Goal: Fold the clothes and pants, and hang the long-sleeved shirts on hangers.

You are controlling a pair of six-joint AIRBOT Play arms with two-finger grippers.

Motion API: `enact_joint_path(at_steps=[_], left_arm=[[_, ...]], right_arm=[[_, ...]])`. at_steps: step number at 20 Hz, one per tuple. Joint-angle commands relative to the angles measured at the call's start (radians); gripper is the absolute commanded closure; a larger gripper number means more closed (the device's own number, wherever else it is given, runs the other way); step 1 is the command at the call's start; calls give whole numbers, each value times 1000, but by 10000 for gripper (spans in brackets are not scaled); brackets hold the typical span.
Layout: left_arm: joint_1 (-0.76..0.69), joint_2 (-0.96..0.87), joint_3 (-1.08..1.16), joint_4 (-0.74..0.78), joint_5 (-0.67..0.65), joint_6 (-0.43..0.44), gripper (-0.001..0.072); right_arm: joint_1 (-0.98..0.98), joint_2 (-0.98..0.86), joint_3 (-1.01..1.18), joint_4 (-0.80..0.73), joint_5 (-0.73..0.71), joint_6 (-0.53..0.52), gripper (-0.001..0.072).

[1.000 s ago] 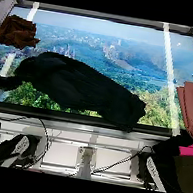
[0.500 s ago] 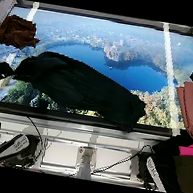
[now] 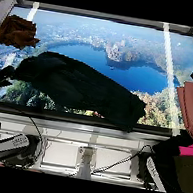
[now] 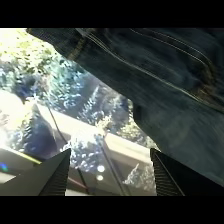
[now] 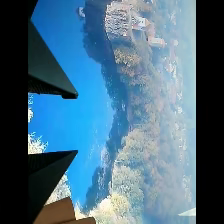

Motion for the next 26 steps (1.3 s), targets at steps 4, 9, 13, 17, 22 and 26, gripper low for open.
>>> enact_joint_path(at_steps=[4, 9, 13, 17, 22, 26], left_arm=[[0, -117, 1, -81, 196, 2, 120], [-9, -179, 1, -377, 286, 164, 152], [-60, -215, 1, -410, 304, 237, 355], [-110, -223, 1, -409, 374, 237, 194], [-139, -223, 1, -409, 459, 237, 239], [-139, -224, 1, -405, 489, 237, 421]], right_arm=[[-1, 0, 0, 7, -23, 2, 341], [-1, 0, 0, 45, -55, 2, 341], [-1, 0, 0, 52, -53, 2, 341], [-1, 0, 0, 58, -51, 2, 341], [-1, 0, 0, 59, -43, 2, 341], [-1, 0, 0, 67, -43, 4, 341]])
